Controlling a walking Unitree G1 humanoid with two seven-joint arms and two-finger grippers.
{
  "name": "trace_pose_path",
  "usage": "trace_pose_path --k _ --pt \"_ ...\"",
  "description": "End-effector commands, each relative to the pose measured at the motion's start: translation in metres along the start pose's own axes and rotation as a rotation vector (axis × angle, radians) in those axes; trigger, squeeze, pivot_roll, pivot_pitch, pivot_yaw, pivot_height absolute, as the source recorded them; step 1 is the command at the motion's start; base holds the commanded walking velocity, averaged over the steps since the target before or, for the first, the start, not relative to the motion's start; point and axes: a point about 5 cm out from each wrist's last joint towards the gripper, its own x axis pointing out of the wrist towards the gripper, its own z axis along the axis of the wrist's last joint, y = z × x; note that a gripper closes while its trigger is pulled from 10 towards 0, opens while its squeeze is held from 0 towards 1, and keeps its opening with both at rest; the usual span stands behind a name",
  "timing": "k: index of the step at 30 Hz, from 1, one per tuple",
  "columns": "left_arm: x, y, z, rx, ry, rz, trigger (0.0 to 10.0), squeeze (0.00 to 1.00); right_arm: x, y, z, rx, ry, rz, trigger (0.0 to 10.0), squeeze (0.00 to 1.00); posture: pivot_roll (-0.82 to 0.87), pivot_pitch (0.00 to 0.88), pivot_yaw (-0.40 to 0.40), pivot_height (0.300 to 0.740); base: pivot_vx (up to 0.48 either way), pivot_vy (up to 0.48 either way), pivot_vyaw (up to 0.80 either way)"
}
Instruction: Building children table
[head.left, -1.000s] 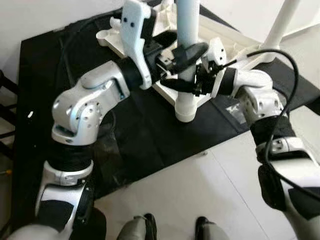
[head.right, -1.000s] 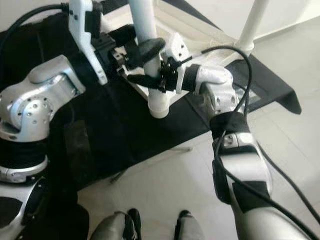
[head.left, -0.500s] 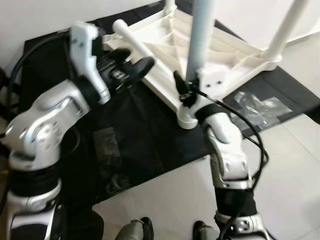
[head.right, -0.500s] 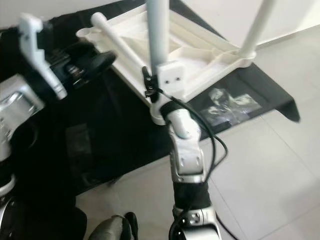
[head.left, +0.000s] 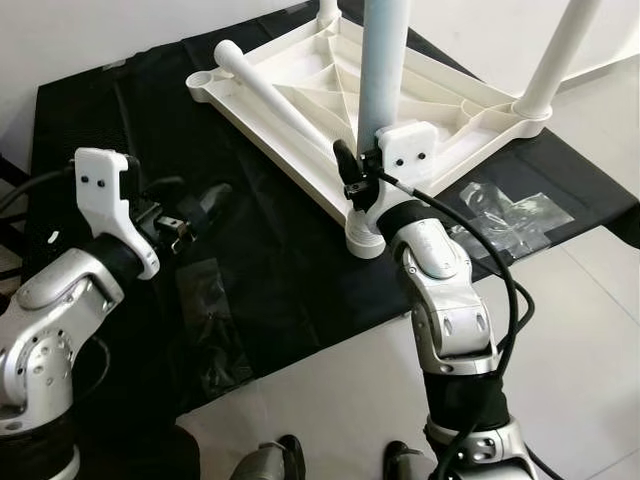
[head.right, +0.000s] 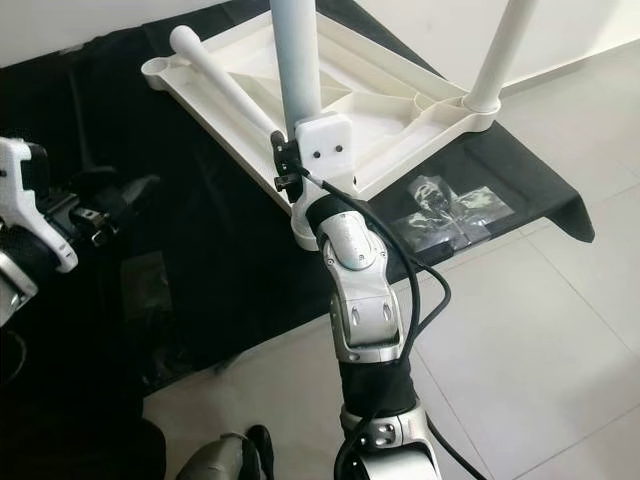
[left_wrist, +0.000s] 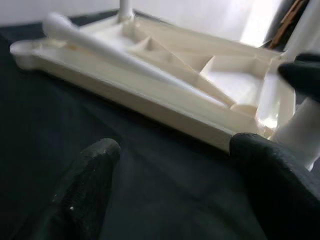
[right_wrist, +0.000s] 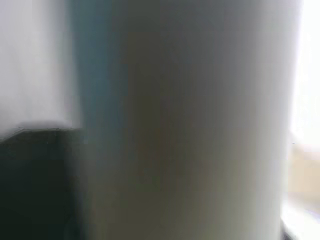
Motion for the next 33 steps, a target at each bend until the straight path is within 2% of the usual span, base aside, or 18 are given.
trace_pose_path --k 1,3,6,9,10,11,12,13,15,16,17,20,21,23,27,31,32,33 --pt "-0.006 -0.003 -0.007 -0.008 0.02 0.016 10.0 0.0 0.0 -0.007 -0.006 0.059 0.027 -0.002 10.0 1.0 0.05 0.273 0.093 0.74 0.0 0.0 0.0" --pt "-0.006 -0.003 -0.007 -0.008 0.02 0.016 10.0 0.0 0.0 -0.007 -0.006 0.059 0.027 -0.002 10.0 1.0 0.05 0.273 0.093 0.74 0.0 0.0 0.0" --pt "-0.01 -0.006 -0.011 -0.012 0.031 0.025 10.0 0.0 0.007 -0.01 0.014 0.094 -0.053 0.116 10.0 1.0 0.05 0.273 0.091 0.74 0.0 0.0 0.0" --pt "-0.011 -0.007 -0.011 -0.012 0.033 0.027 10.0 0.0 0.008 -0.01 0.019 0.099 -0.073 0.156 10.0 1.0 0.05 0.273 0.091 0.74 0.0 0.0 0.0" --pt "-0.013 -0.008 -0.013 -0.012 0.039 0.03 10.0 0.0 0.011 -0.012 0.025 0.078 -0.094 0.232 10.0 0.19 0.05 0.272 0.087 0.74 0.0 0.0 0.0" --pt "-0.014 -0.009 -0.016 -0.013 0.045 0.035 10.0 0.0 0.013 -0.014 0.029 0.051 -0.087 0.352 10.0 0.0 0.04 0.272 0.082 0.74 0.0 0.0 0.0" --pt "-0.014 -0.009 -0.016 -0.013 0.045 0.035 10.0 0.0 0.013 -0.014 0.029 0.051 -0.087 0.352 10.0 0.0 0.04 0.272 0.082 0.74 0.0 0.0 0.0" --pt "-0.015 -0.012 -0.021 -0.006 0.058 0.036 10.0 0.0 0.017 -0.02 0.031 0.007 -0.071 0.428 10.0 0.0 0.04 0.274 0.078 0.74 0.0 0.0 0.0" --pt "-0.015 -0.012 -0.021 -0.006 0.058 0.036 10.0 0.0 0.017 -0.02 0.031 0.007 -0.071 0.428 10.0 0.0 0.04 0.274 0.078 0.74 0.0 0.0 0.0" --pt "-0.019 -0.018 -0.03 0.004 0.084 0.043 10.0 0.0 0.022 -0.033 0.035 -0.049 -0.033 0.547 10.0 0.0 0.04 0.276 0.072 0.74 0.0 0.0 0.0" --pt "-0.019 -0.018 -0.03 0.004 0.084 0.043 10.0 0.0 0.022 -0.033 0.035 -0.049 -0.033 0.547 10.0 0.0 0.04 0.276 0.072 0.74 0.0 0.0 0.0" --pt "-0.026 -0.023 -0.041 0.023 0.109 0.09 10.0 0.0 0.028 -0.047 0.036 -0.089 0.011 0.698 10.0 0.0 0.04 0.28 0.067 0.74 0.0 0.0 0.0" --pt "-0.026 -0.023 -0.041 0.023 0.109 0.09 10.0 0.0 0.028 -0.047 0.036 -0.089 0.011 0.698 10.0 0.0 0.04 0.28 0.067 0.74 0.0 0.0 0.0" --pt "-0.032 -0.026 -0.045 0.036 0.106 0.13 10.0 0.0 0.028 -0.053 0.032 -0.113 0.041 0.83 10.0 0.0 0.05 0.286 0.06 0.74 0.0 0.0 0.0" --pt "-0.039 -0.029 -0.047 0.047 0.097 0.15 10.0 0.0 0.026 -0.056 0.03 -0.116 0.062 0.95 10.0 0.0 0.05 0.29 0.056 0.74 0.0 0.0 0.0" --pt "-0.045 -0.034 -0.046 0.045 0.069 0.152 10.0 0.0 0.029 -0.057 0.029 -0.119 0.078 1.023 10.0 0.0 0.06 0.295 0.052 0.74 0.0 0.0 0.0" --pt "-0.047 -0.041 -0.045 0.064 0.054 0.111 10.0 0.0 0.032 -0.059 0.028 -0.111 0.084 1.027 6.3 0.0 0.06 0.296 0.052 0.74 0.0 0.0 0.0" --pt "-0.05 -0.049 -0.045 0.065 0.036 0.074 10.0 0.0 0.035 -0.061 0.027 -0.116 0.094 1.054 0.0 0.0 0.06 0.3 0.049 0.74 0.0 0.0 0.0"
